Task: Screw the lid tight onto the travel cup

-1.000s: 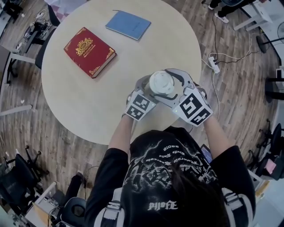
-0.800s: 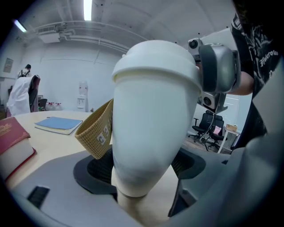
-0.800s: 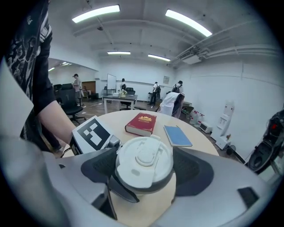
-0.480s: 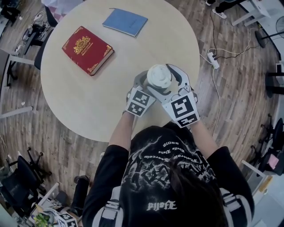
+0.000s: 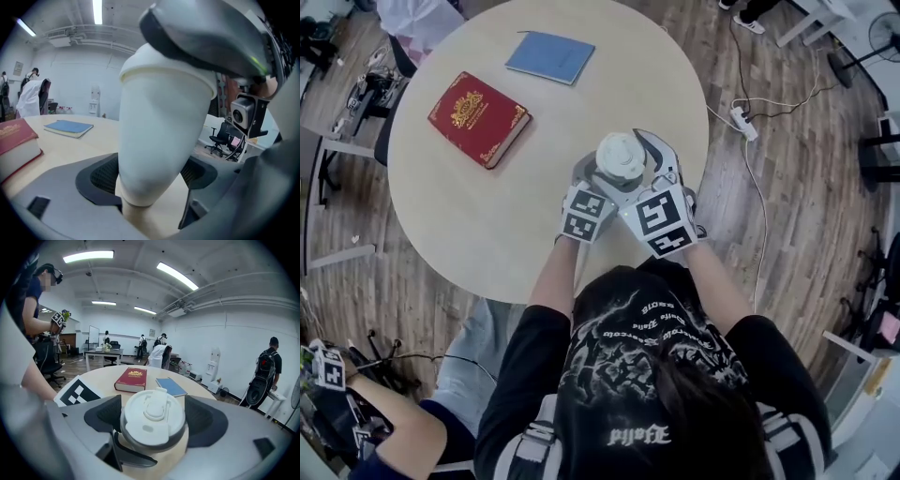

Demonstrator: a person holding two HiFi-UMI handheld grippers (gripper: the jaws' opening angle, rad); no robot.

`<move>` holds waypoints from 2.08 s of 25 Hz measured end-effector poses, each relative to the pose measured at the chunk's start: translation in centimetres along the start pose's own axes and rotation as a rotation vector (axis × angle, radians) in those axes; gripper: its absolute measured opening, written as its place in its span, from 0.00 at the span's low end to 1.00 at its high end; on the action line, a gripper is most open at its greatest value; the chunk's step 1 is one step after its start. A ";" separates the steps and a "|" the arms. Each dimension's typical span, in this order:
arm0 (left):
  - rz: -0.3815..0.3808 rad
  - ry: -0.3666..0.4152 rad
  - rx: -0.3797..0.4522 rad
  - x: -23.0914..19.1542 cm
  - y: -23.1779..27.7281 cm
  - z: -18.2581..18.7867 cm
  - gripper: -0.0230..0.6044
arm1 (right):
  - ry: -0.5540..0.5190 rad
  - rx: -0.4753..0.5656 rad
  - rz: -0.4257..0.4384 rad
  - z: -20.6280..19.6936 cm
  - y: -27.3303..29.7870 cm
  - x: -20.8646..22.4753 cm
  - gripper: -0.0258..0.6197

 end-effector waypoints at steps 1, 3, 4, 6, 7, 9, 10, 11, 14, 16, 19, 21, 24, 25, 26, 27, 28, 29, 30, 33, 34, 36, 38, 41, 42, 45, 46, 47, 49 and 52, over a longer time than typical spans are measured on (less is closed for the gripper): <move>0.012 -0.014 -0.017 -0.1 -0.1 -0.3 0.69 | 0.014 0.015 0.006 0.3 -0.3 -0.1 0.70; 0.034 -0.025 -0.040 -0.2 -0.4 -0.7 0.69 | 0.062 0.072 0.014 1.0 -1.4 -0.1 0.72; 0.039 -0.028 -0.040 -0.2 -0.7 -0.7 0.69 | 0.085 0.102 0.013 1.3 -2.2 0.0 0.72; 0.048 -0.039 -0.032 -0.3 -1.6 -0.6 0.69 | 0.117 0.153 0.001 1.6 -3.8 0.1 0.72; 0.055 -0.047 -0.027 -0.4 -2.2 -0.6 0.69 | 0.127 0.176 -0.011 1.6 -4.7 0.1 0.72; 0.072 -0.067 -0.013 -0.6 -3.5 -0.8 0.69 | 0.150 0.219 -0.043 1.2 -6.4 0.2 0.72; 0.080 -0.076 -0.005 -0.6 -4.2 -0.9 0.69 | 0.162 0.238 -0.060 0.9 -7.2 0.2 0.72; 0.087 -0.082 0.004 -0.6 -4.9 -1.1 0.69 | 0.171 0.253 -0.076 0.6 -7.9 0.1 0.72; 0.102 -0.103 0.026 -0.2 -7.3 -1.5 0.69 | 0.186 0.273 -0.109 -1.0 -9.5 -0.5 0.71; 0.106 -0.121 0.043 0.4 -9.0 -1.7 0.69 | 0.209 0.272 -0.116 -2.5 -10.2 -1.3 0.71; 0.116 -0.128 0.073 1.2 -11.5 -2.1 0.69 | 0.259 0.248 -0.116 -5.2 -10.6 -2.7 0.70; 0.122 -0.124 0.084 1.8 -13.0 -2.6 0.69 | 0.290 0.215 -0.118 -7.2 -10.8 -3.8 0.70; 0.138 -0.104 0.086 2.4 -15.2 -3.6 0.69 | 0.325 0.154 -0.119 -10.2 -10.8 -5.4 0.69; 0.143 -0.102 0.085 2.5 -15.8 -3.9 0.69 | 0.334 0.133 -0.120 -11.0 -10.8 -5.8 0.69; 0.149 -0.101 0.085 2.6 -16.3 -4.1 0.69 | 0.342 0.115 -0.121 -11.8 -10.9 -6.1 0.69; 0.154 -0.102 0.085 2.6 -16.7 -4.3 0.69 | 0.350 0.100 -0.121 -12.5 -11.0 -6.3 0.69; 0.160 -0.106 0.085 2.7 -17.0 -4.5 0.69 | 0.354 0.089 -0.121 -12.9 -11.1 -6.5 0.69; 0.166 -0.113 0.087 2.7 -17.3 -4.6 0.69 | 0.353 0.081 -0.119 -13.3 -11.1 -6.6 0.69; 0.170 -0.123 0.089 2.7 -17.5 -4.7 0.69 | 0.351 0.076 -0.118 -13.5 -11.2 -6.7 0.69; 0.172 -0.153 0.099 3.1 -17.8 -4.7 0.69 | 0.332 0.081 -0.121 -13.4 -11.5 -6.7 0.67; 0.169 -0.156 0.104 3.3 -17.8 -4.6 0.69 | 0.323 0.085 -0.125 -13.2 -11.7 -6.6 0.65; 0.154 -0.158 0.116 3.7 -17.8 -4.2 0.69 | 0.302 0.092 -0.135 -12.9 -11.9 -6.5 0.55; 0.134 -0.158 0.126 4.3 -17.8 -3.9 0.69 | 0.281 0.096 -0.147 -12.6 -12.2 -6.4 0.44; 0.135 -0.147 0.140 5.1 -17.8 -3.7 0.55 | 0.256 0.098 -0.164 -12.3 -12.7 -6.2 0.25; 0.144 -0.145 0.145 5.2 -17.8 -3.6 0.40 | 0.254 0.099 -0.170 -12.3 -12.9 -6.2 0.21; 0.130 -0.151 0.144 5.7 -17.7 -3.7 0.23 | 0.259 0.098 -0.172 -12.2 -12.9 -6.1 0.07; 0.115 -0.144 0.138 6.1 -17.6 -3.8 0.18 | 0.262 0.093 -0.162 -12.3 -12.8 -6.2 0.05; 0.103 -0.131 0.135 6.4 -17.5 -3.9 0.12 | 0.262 0.087 -0.151 -12.4 -12.8 -6.4 0.05; 0.087 -0.111 0.128 7.0 -17.4 -4.3 0.08 | 0.257 0.078 -0.140 -12.4 -12.7 -6.6 0.05; 0.076 -0.124 0.106 7.1 -17.0 -4.4 0.07 | 0.246 0.066 -0.146 -12.4 -12.5 -6.7 0.05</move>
Point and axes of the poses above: the fingertips, and each gripper's own axes: y forward along the fingers, x to its right, z out of its top, the point moved 2 cm from there along -y, backward along the fingers, and after that the axes turned 6 degrees about z, right-handed, at the moved point
